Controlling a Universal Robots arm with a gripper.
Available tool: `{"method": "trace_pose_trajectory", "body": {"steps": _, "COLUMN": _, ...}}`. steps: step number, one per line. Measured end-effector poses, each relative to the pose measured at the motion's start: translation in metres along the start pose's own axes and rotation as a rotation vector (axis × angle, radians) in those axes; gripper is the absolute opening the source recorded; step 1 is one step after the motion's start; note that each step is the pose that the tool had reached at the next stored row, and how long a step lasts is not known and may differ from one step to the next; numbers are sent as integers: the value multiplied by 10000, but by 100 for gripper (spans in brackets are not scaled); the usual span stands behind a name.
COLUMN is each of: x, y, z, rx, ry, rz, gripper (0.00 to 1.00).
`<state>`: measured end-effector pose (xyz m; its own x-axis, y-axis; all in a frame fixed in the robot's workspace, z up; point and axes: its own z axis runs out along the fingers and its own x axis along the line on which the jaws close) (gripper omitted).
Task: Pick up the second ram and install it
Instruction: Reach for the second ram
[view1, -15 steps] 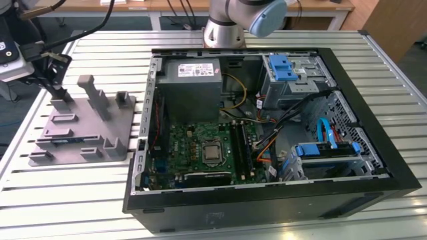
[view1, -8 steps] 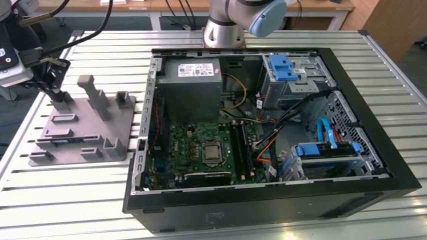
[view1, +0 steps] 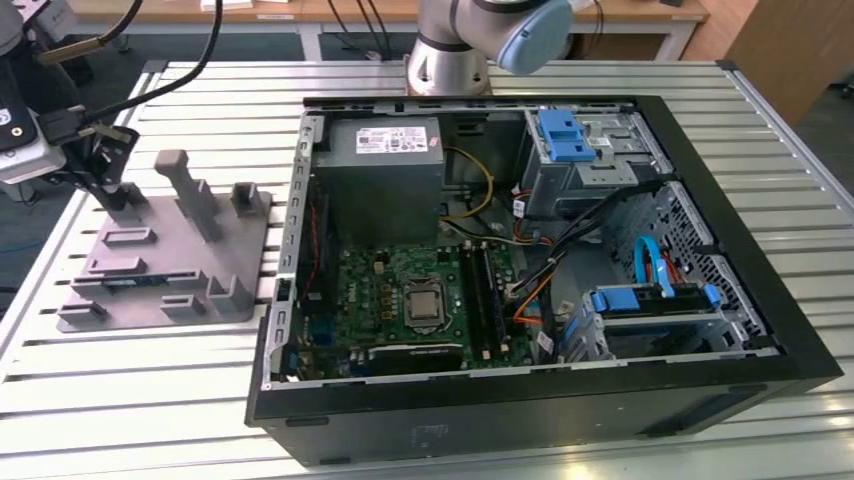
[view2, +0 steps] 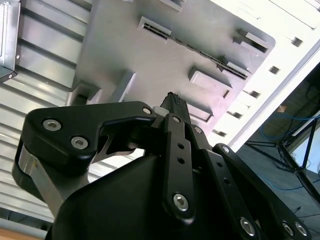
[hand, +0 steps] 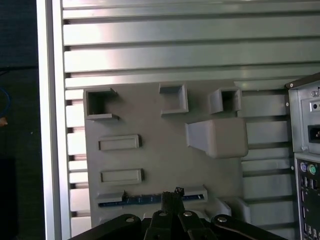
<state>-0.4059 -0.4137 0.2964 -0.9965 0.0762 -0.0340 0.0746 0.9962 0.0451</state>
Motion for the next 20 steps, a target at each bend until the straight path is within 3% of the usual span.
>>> {"method": "trace_pose_trajectory", "body": {"steps": 9, "x": 127, "y": -15, "z": 124, "rx": 0, "ry": -1, "rz": 1, "gripper": 11}}
{"method": "trace_pose_trajectory", "body": {"steps": 20, "x": 185, "y": -28, "z": 317, "rx": 0, "ry": 0, "rz": 0, "gripper": 11}}
